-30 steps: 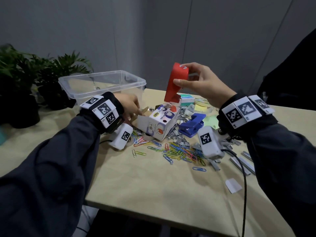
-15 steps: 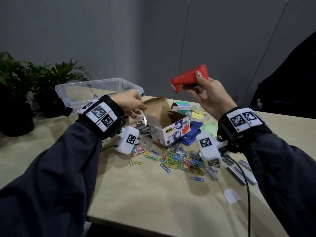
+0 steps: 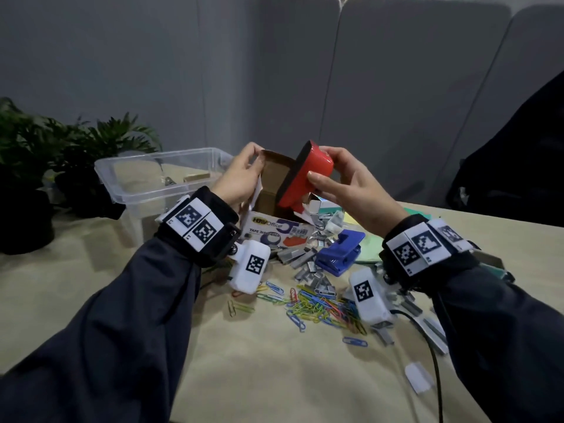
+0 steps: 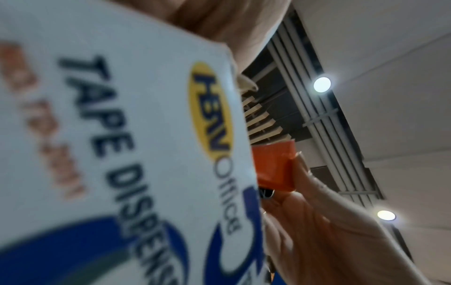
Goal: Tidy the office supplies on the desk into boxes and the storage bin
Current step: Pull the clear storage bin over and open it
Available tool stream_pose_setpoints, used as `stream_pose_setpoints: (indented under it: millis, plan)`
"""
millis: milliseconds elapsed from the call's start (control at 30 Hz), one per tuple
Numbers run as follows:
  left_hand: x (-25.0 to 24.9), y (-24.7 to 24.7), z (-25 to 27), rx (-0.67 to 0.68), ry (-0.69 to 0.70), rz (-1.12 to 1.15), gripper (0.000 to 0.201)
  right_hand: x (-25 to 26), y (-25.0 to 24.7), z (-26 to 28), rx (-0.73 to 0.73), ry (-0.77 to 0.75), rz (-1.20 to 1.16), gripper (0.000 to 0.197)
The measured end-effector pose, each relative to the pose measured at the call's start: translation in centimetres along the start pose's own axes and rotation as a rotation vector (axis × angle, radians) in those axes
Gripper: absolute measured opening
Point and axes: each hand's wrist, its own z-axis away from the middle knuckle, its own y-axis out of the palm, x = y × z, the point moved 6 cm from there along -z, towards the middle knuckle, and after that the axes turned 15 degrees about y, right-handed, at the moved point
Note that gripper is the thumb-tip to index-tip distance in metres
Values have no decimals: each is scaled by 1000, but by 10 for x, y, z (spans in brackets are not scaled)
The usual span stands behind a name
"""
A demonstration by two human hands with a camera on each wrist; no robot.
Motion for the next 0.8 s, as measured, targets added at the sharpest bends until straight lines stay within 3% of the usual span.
stream_pose_setpoints:
  millis: [233, 367, 467, 667, 800]
  plan:
    - [6, 4, 8, -63, 2, 172, 19, 11, 14, -4, 13, -67, -52, 44]
    - [11, 5, 12, -10, -122, 163, 17, 6, 21, -6, -15, -72, 44, 46]
    - [15, 4, 12, -30, -111, 181, 14, 4, 23, -6, -1, -94, 140, 48]
    - [17, 1, 14, -64, -123, 125, 20, 4, 40, 7, -67, -383, 966, 58]
    - [18, 3, 15, -68, -95, 139, 18, -4, 52, 8, -148, -368, 1394, 62]
